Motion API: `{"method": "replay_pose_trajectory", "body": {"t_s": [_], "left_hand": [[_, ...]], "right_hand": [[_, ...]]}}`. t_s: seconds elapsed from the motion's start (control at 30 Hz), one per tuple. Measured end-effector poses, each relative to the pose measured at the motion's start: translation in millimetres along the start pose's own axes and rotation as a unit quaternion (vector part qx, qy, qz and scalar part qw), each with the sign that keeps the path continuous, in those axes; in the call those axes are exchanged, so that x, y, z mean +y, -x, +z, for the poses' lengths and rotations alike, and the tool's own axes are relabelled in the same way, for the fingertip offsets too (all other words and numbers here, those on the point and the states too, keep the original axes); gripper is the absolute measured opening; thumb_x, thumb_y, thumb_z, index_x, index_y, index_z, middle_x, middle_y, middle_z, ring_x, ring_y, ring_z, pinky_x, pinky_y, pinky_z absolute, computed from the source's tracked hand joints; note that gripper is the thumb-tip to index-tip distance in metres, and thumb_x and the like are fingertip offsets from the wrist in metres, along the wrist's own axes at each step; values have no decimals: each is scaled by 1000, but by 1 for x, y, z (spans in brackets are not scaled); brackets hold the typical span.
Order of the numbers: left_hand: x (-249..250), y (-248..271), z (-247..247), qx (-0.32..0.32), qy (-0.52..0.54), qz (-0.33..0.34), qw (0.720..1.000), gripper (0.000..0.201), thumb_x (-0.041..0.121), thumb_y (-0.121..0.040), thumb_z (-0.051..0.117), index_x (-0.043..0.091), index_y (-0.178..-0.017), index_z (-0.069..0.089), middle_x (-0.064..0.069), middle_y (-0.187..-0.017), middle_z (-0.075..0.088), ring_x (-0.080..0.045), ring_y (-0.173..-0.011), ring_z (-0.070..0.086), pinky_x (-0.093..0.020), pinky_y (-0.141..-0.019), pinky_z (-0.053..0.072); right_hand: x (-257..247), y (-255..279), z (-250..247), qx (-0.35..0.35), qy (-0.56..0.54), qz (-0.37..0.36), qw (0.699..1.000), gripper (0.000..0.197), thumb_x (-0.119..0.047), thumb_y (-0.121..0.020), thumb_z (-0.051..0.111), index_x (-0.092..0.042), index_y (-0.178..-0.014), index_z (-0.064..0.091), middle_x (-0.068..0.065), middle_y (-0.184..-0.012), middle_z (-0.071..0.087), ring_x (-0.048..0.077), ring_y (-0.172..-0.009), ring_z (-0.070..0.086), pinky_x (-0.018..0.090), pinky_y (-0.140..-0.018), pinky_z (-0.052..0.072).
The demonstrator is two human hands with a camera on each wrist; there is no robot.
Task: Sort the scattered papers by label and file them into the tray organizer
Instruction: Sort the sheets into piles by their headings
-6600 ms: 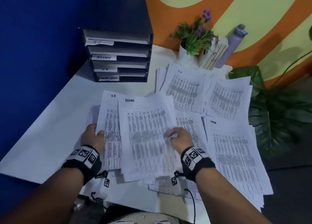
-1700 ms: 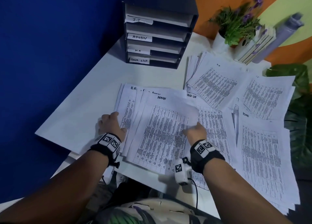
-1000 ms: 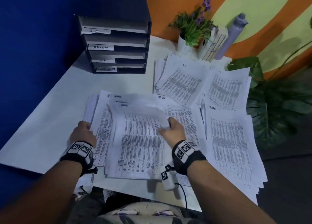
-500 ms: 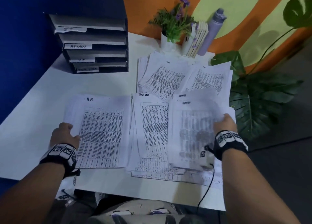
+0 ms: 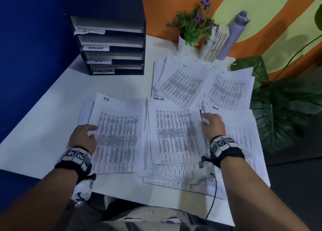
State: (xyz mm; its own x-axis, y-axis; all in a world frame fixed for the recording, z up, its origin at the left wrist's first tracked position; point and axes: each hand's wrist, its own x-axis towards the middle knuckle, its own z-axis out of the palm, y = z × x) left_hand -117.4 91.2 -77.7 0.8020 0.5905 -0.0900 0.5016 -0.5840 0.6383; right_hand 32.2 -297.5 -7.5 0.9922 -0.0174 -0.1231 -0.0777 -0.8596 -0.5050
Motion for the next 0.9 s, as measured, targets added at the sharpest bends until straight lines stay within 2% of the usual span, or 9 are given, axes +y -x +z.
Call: {"method": "replay_pose_trajectory", "body": {"t_s": [0.07, 0.13, 0.3, 0.4, 0.47, 0.53, 0.63, 0.77, 0.9], "left_hand": [[3, 5, -4, 17, 28, 4, 999, 27, -5, -87, 55, 12, -102, 69, -10, -116, 62, -30, -105, 59, -33, -93, 45], [9, 10, -8, 16, 67, -11, 998, 26, -4, -89, 55, 16, -101, 66, -5, -115, 60, -24, -104, 58, -26, -87, 42], [25, 17, -21, -14, 160, -54, 986, 31, 0, -87, 63, 21, -109, 54, 2, -110, 56, -17, -105, 53, -28, -91, 41], [27, 15, -22, -37, 213, -64, 974, 49, 5, -89, 64, 19, -131, 42, -1, -103, 58, -18, -94, 56, -31, -88, 44], [16, 7, -18, -39, 183, -64, 980, 58, 12, -90, 63, 18, -141, 36, -6, -117, 56, -20, -107, 55, -32, -96, 42], [-3, -5, -14, -56, 56, -72, 994, 69, 24, -87, 69, 16, -146, 34, -14, -136, 45, -28, -124, 46, -36, -105, 37], [-22, -14, -15, -107, -129, -85, 982, 87, 37, -78, 76, 17, -148, 30, -19, -140, 39, -34, -127, 42, -42, -108, 36], [-28, -19, -16, -126, -122, -86, 981, 84, 28, -76, 79, 14, -145, 34, -18, -134, 48, -34, -123, 48, -44, -105, 40], [-18, -16, -19, -149, -108, -78, 980, 68, 18, -86, 68, 10, -144, 34, -16, -137, 50, -32, -123, 50, -38, -103, 41]], "right_hand": [[-34, 10, 25, -79, -51, -29, 995, 30, -14, -95, 52, -20, -123, 62, 4, -126, 56, 20, -111, 57, 31, -97, 47], [-66, 24, 47, -140, -103, -41, 984, 33, -20, -95, 55, -21, -128, 57, -1, -125, 56, 14, -107, 59, 25, -89, 51], [-115, 46, 83, -243, -246, 32, 938, 62, -30, -90, 65, -18, -142, 32, 1, -124, 57, 18, -107, 57, 34, -96, 48], [-125, 48, 98, -206, -240, 59, 947, 36, -29, -90, 64, -16, -120, 48, -4, -99, 60, 15, -90, 60, 31, -82, 51], [-125, 47, 103, -158, -208, 62, 963, 16, -27, -92, 61, -14, -99, 54, -2, -85, 58, 18, -80, 59, 28, -68, 50], [-120, 46, 105, -126, -182, 76, 972, 19, -25, -94, 59, -12, -84, 48, -1, -76, 51, 15, -71, 52, 23, -60, 43], [-108, 46, 112, -120, -141, 94, 978, 18, -21, -92, 60, -10, -83, 50, 0, -74, 52, 20, -73, 53, 22, -55, 41], [-98, 50, 123, -121, -123, 112, 979, 15, -19, -87, 65, -6, -89, 57, 8, -82, 62, 26, -76, 61, 34, -70, 52], [-100, 50, 122, -125, -121, 114, 978, 14, -19, -90, 61, -7, -91, 53, 2, -87, 61, 24, -82, 61, 29, -74, 50]]}}
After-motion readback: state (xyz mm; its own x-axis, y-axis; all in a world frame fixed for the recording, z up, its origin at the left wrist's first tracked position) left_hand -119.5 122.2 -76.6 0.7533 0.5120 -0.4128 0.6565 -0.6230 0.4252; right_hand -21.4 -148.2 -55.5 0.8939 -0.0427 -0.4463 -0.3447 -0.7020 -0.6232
